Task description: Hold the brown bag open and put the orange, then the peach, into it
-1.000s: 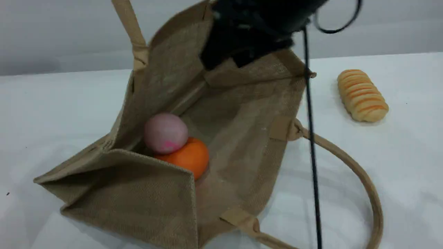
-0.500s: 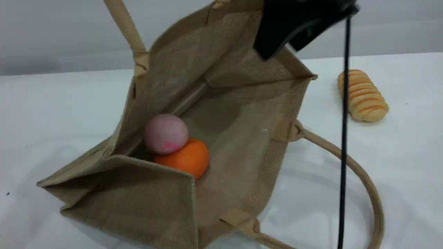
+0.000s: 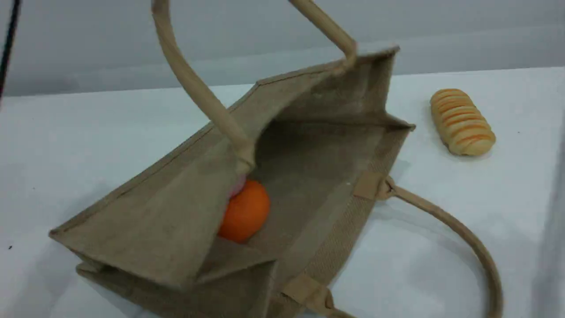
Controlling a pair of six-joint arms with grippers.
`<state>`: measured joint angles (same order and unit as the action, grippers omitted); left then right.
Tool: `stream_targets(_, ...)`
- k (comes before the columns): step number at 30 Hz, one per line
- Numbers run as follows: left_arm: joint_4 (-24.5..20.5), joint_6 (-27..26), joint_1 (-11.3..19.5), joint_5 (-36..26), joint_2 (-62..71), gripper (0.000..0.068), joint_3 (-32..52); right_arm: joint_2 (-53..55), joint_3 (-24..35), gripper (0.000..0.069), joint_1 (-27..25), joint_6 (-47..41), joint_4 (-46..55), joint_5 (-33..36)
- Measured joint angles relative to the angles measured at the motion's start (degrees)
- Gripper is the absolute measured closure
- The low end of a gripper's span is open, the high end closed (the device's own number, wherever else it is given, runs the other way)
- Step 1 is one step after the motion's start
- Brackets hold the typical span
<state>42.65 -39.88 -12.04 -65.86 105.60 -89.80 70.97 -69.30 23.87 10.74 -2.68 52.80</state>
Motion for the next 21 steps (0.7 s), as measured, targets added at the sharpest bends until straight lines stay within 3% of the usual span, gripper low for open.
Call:
stream_targets(6,-0.30,-0.80,-3.20,8.38,3.96,0.0598,4.74,-7.74,0.00,0.0267,0.00,-3.91,6.67,4.54)
stream_targets(14,-0.48,-1.59,-6.12,13.86,12.64,0.0575,4.73,-15.42,0.33,0.0267,0.00,-7.70,10.57,9.66)
stream_targets(17,-0.67,-2.25,-6.44,15.66,14.72,0.0531,4.73,-17.99,0.33,0.0267,0.00,-7.70,10.57,11.30)
stream_targets(21,-0.09,-2.97,-6.44,17.28,15.89,0.0407,4.73,-21.85,0.37,0.0267,0.00,-7.70,10.57,12.54)
